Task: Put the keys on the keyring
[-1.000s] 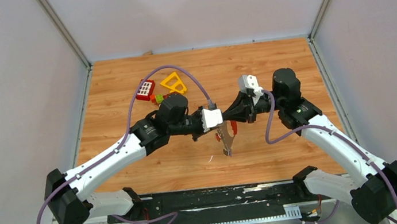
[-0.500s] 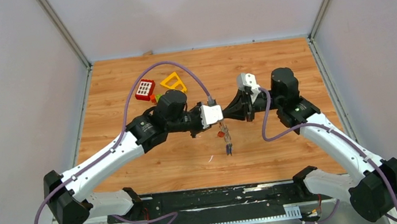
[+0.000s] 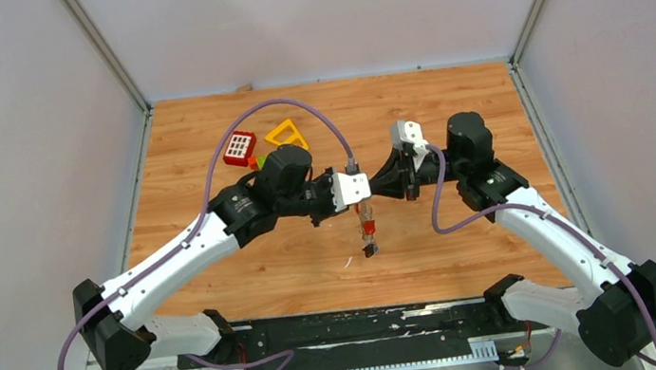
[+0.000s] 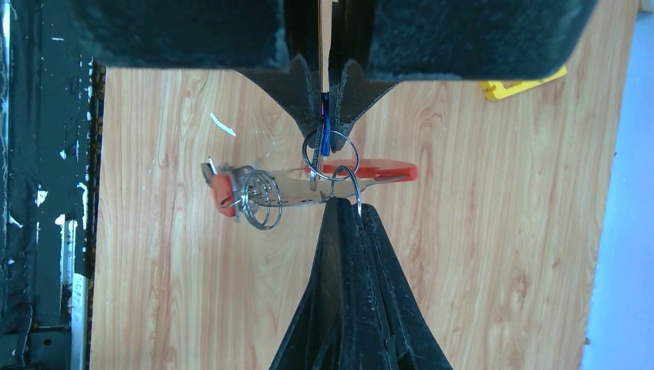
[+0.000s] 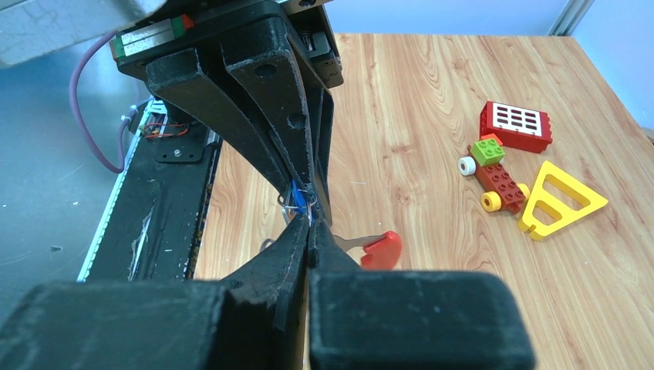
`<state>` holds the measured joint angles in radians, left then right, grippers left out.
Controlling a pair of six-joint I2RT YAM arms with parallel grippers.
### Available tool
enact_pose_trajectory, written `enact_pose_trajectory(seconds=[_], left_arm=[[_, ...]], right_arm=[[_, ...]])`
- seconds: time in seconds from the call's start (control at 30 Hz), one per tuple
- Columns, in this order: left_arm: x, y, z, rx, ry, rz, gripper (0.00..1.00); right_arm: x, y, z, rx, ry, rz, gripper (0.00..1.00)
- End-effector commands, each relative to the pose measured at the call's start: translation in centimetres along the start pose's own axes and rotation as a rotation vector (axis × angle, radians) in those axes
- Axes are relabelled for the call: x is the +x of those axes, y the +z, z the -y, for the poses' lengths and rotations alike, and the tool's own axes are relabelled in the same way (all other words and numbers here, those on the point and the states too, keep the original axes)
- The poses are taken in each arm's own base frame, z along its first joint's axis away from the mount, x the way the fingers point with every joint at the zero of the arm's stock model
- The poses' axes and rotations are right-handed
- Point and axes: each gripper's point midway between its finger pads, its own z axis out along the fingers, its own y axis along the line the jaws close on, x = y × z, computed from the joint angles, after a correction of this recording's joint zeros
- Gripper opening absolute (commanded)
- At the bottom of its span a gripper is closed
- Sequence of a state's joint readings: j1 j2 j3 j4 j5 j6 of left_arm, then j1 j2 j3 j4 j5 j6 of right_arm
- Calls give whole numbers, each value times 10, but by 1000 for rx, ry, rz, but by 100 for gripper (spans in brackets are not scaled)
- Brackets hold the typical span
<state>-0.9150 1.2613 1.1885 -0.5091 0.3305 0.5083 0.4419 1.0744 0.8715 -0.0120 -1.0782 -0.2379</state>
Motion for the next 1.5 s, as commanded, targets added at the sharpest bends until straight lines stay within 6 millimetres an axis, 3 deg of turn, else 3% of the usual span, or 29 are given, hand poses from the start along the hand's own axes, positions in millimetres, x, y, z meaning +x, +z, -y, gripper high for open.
enact_pose_trajectory(seconds=[0.0,0.23,0.47,0.77,0.9,1.2,1.47], left_arm=[[-20,-17,-5,-11,46,30,0],[-32,-20,-1,31,43,48,0],[-27,-15,-2,69,30,-30,0],[-19,-6,7,137,-28,-72,0],[-16,1,5,160,-85,-114,0],[-27,37,-31,139,-236,-154,0],[-51,80,-100,5,-230,-105,0]], right_arm=[[-12,-2,6,25,-56,17,0],[-6,0,8,41,-63,13,0],[0,-2,19,101,-68,-19,6],[2,-24,40,247,-40,-57,39],[-4,-45,46,325,-46,-77,47],[4,-91,51,550,-27,-207,52],[2,-129,61,758,1,-245,53]])
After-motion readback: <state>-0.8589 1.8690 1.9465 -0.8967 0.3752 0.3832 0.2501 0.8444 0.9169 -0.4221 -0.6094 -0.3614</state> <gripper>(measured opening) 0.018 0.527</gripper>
